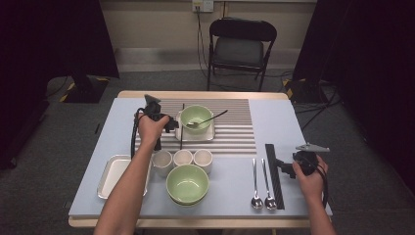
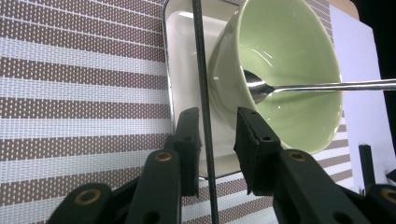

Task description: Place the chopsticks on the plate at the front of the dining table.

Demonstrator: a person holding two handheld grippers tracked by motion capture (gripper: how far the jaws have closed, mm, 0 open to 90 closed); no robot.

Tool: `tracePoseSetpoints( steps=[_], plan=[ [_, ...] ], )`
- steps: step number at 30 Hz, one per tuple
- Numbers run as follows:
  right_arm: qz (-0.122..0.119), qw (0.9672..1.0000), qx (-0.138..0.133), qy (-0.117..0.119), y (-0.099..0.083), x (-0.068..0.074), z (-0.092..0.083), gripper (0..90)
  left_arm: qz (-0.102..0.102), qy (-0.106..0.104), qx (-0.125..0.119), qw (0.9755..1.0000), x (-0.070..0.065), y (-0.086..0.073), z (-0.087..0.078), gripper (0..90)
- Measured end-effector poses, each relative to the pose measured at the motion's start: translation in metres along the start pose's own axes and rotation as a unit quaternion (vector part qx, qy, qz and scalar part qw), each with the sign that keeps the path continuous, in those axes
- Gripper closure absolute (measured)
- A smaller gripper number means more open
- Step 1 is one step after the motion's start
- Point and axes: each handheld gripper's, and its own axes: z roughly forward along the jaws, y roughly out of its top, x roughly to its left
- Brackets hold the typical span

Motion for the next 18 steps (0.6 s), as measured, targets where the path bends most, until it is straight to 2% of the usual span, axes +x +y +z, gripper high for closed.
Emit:
tracePoseSetpoints(
  steps=[7, 18],
  plan=[
    [0.000, 1.0000, 0.000, 0.000, 0.0000, 0.0000, 0.0000, 18.9, 0.009, -0.006, -0.007, 0.9999, -0.0001, -0.0012, -0.0033, 61.9],
    [0.000, 1.0000, 0.000, 0.000, 0.0000, 0.0000, 0.0000, 18.9, 0.023, -0.020, -0.004, 0.9995, -0.0008, -0.0036, -0.0066, 50.4]
  ],
)
